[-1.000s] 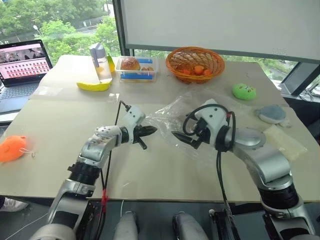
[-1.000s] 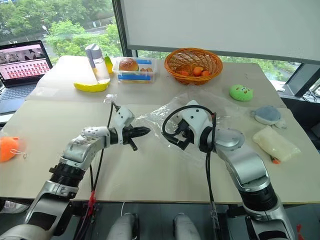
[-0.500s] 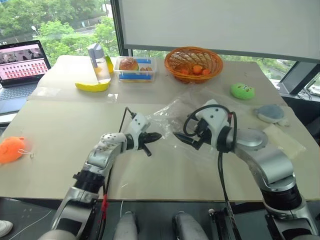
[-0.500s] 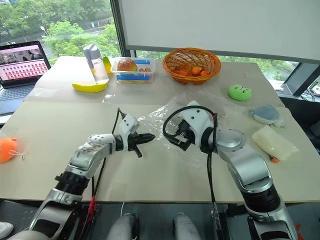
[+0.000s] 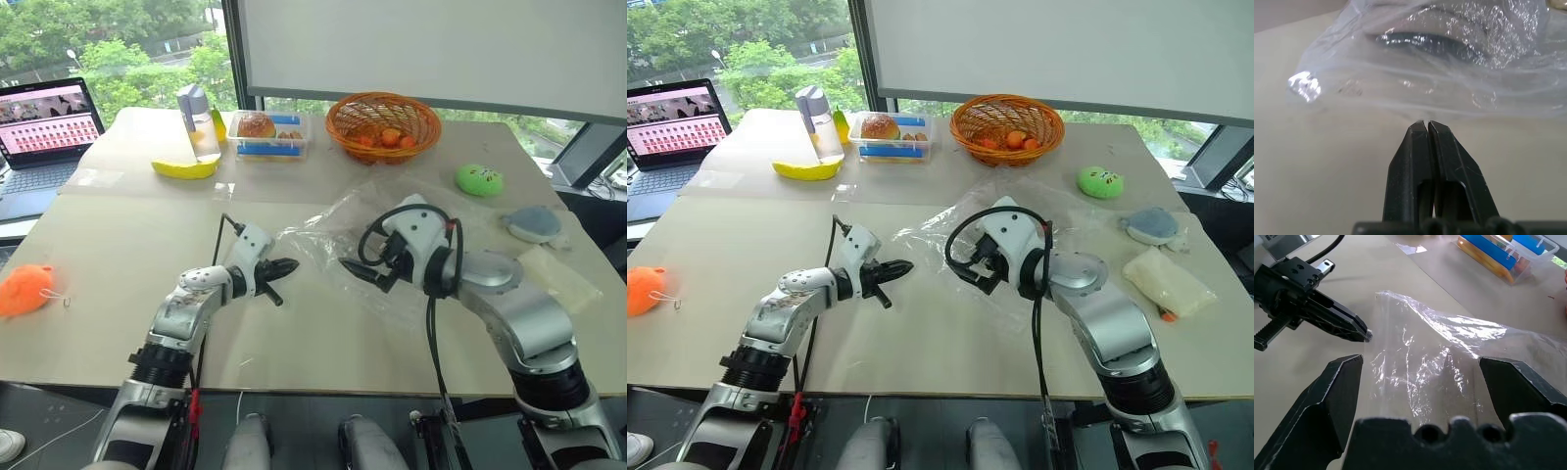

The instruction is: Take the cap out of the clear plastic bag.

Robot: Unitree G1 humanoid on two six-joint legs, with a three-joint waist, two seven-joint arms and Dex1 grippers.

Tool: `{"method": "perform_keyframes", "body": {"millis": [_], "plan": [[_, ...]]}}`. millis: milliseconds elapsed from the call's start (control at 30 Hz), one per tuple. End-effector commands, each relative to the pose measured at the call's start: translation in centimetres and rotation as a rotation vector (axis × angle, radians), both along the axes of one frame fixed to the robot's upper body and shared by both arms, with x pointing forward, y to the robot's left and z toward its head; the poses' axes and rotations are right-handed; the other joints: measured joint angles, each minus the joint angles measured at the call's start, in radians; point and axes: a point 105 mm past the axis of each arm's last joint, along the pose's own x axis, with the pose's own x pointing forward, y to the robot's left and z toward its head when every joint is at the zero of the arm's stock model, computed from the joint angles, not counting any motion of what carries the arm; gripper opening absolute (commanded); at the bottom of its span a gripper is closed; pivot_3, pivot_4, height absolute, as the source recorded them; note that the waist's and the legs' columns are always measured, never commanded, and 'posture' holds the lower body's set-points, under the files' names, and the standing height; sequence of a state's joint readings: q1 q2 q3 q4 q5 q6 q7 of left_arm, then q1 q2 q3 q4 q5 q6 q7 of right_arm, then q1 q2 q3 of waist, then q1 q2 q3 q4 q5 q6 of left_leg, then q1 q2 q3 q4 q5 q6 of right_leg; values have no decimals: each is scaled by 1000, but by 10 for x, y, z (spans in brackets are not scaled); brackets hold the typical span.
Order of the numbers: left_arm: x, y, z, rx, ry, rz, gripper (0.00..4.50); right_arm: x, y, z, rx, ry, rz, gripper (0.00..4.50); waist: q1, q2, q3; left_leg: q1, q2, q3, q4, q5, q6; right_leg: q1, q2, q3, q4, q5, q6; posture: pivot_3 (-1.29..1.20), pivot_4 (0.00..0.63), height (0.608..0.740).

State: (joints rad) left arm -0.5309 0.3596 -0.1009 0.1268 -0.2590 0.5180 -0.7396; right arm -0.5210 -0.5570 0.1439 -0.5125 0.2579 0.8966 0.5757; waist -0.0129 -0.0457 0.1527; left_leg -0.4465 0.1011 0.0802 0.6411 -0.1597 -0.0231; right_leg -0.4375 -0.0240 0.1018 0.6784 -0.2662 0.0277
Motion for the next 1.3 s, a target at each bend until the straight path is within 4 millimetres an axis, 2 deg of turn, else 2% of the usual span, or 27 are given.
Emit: {"method": "perform_keyframes", "body": {"millis": [33,333,433,500,567,800,1000,1133,1300], "plan": [[3,-4,22,-47,-70,-19,109,-3,0,12,12,-46,8,4500,0,0,0,0,0,0,0,0,0,0,0,0,0,0,0,0,150,720],[-7,0,39,-133,-24,-59,109,-4,1,11,17,-41,6,4500,-2,0,0,0,0,0,0,0,0,0,0,0,0,0,0,0,150,720],[-25,-6,39,-143,32,-170,109,-4,1,11,19,-41,6,4500,-2,0,0,0,0,-1,0,0,0,0,0,0,0,0,0,0,150,720],[-51,-11,38,-119,76,-316,109,-4,1,11,20,-41,6,4500,-7,0,0,0,0,-1,0,0,0,0,0,0,0,0,0,0,150,720],[-60,-11,38,-106,95,-361,109,-4,2,11,20,-41,7,4500,-7,0,0,0,0,-1,0,0,0,0,0,0,0,0,0,0,150,720],[-38,-8,43,-110,50,-284,109,-3,2,11,21,-41,9,4500,-1,0,0,0,0,-2,1,0,0,1,0,-2,0,0,0,0,150,720],[-24,-20,42,-135,38,-261,109,-4,1,11,19,-38,5,4500,-1,0,0,0,0,-2,1,0,0,1,0,-2,-1,0,0,0,150,720],[-21,-25,33,-92,40,-267,109,-4,1,10,17,-36,3,4500,-2,0,0,0,0,-2,1,0,0,1,0,-2,-1,0,0,0,150,720],[-12,-14,21,-81,70,-191,109,-4,1,10,18,-33,-2,4500,-3,0,0,0,0,-2,1,0,0,1,0,-2,0,0,0,0,150,720]]}}
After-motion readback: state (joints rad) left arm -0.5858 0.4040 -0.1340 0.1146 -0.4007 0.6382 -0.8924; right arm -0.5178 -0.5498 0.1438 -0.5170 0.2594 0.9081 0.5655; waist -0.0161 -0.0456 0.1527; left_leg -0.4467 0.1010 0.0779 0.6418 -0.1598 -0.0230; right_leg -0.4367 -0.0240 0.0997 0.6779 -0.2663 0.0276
